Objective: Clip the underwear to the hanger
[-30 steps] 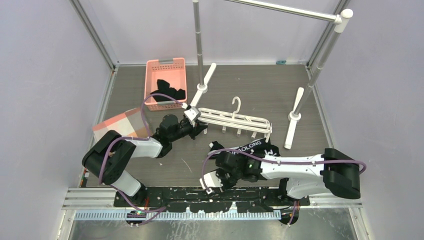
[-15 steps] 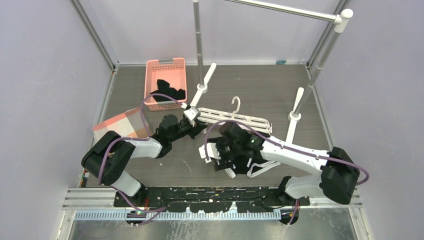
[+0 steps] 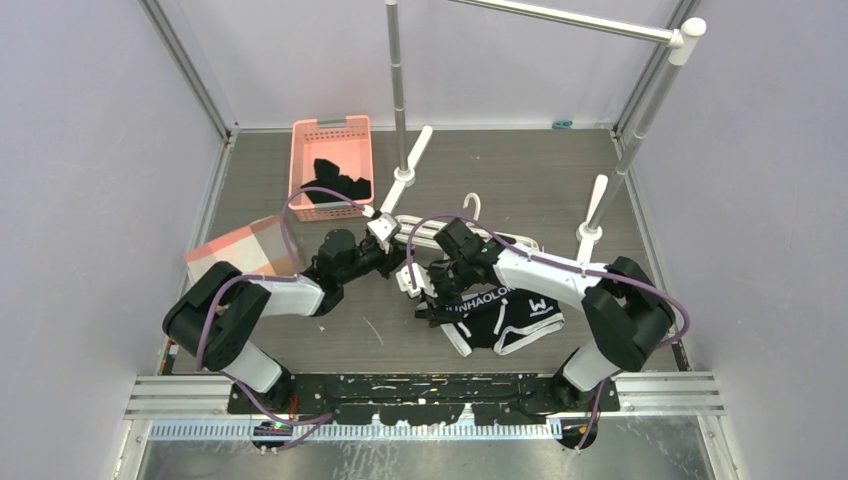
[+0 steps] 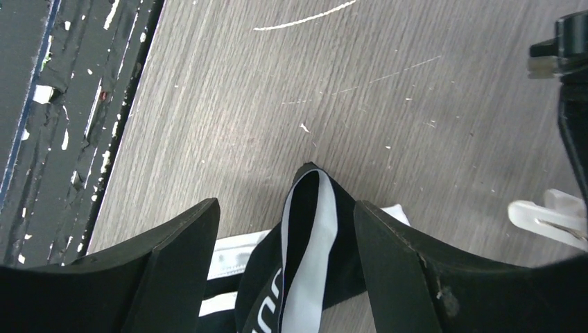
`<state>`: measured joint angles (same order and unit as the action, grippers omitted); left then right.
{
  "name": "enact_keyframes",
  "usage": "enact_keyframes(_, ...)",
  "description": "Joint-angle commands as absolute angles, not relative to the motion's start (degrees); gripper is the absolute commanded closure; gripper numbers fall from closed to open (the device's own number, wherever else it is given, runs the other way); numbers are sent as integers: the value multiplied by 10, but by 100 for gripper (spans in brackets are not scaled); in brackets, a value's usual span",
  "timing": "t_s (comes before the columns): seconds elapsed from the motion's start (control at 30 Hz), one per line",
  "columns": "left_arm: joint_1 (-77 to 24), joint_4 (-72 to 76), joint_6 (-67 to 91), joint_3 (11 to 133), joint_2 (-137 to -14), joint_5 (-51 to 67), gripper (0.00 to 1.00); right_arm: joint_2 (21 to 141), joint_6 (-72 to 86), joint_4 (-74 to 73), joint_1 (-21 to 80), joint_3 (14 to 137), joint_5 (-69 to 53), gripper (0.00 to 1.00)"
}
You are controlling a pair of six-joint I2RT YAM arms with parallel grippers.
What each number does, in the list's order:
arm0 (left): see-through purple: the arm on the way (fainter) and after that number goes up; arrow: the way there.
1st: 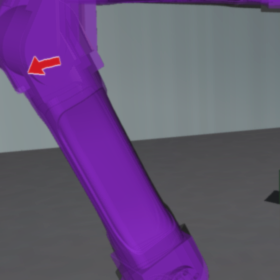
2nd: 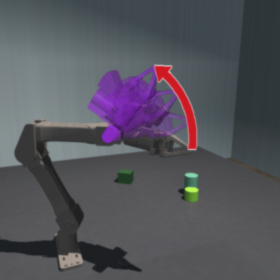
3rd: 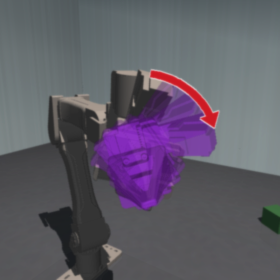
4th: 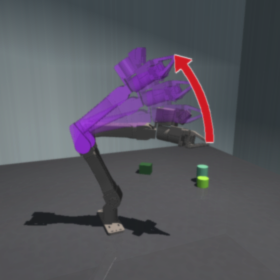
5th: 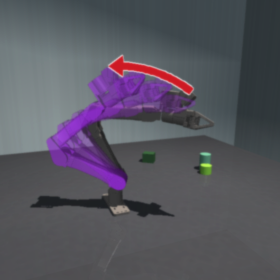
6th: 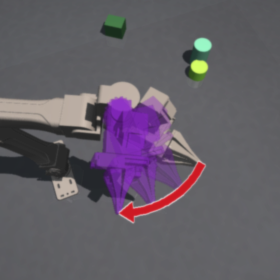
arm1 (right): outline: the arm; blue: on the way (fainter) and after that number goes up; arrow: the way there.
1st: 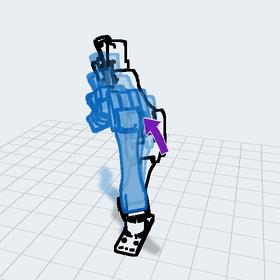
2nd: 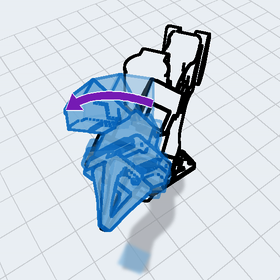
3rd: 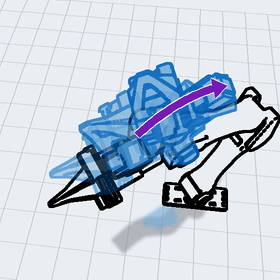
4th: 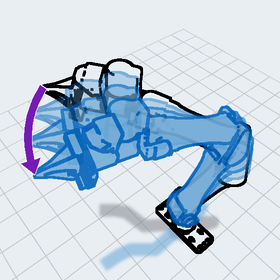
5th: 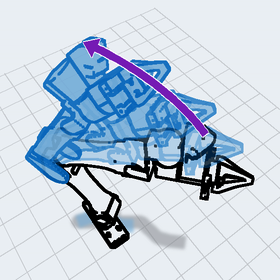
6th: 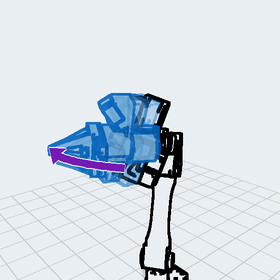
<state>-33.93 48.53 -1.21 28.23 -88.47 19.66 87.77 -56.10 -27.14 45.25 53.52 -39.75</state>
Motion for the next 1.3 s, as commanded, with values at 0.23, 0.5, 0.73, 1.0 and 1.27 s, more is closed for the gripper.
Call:
enact_keyframes(0.23,-335,514,-31,284,-859,194,100,915,-587,-256,447,547,-408,30)
enact_keyframes(0.5,-335,511,-33,286,-859,193,100,912,-578,-237,436,524,-389,34)
enact_keyframes(0.73,-335,507,-34,286,-857,193,100,906,-566,-233,431,516,-389,42)
enact_keyframes(1.0,-335,505,-34,288,-855,195,100,898,-546,-215,429,502,-388,55)
enact_keyframes(1.27,-335,504,-34,286,-855,196,100,892,-521,-181,428,491,-386,69)
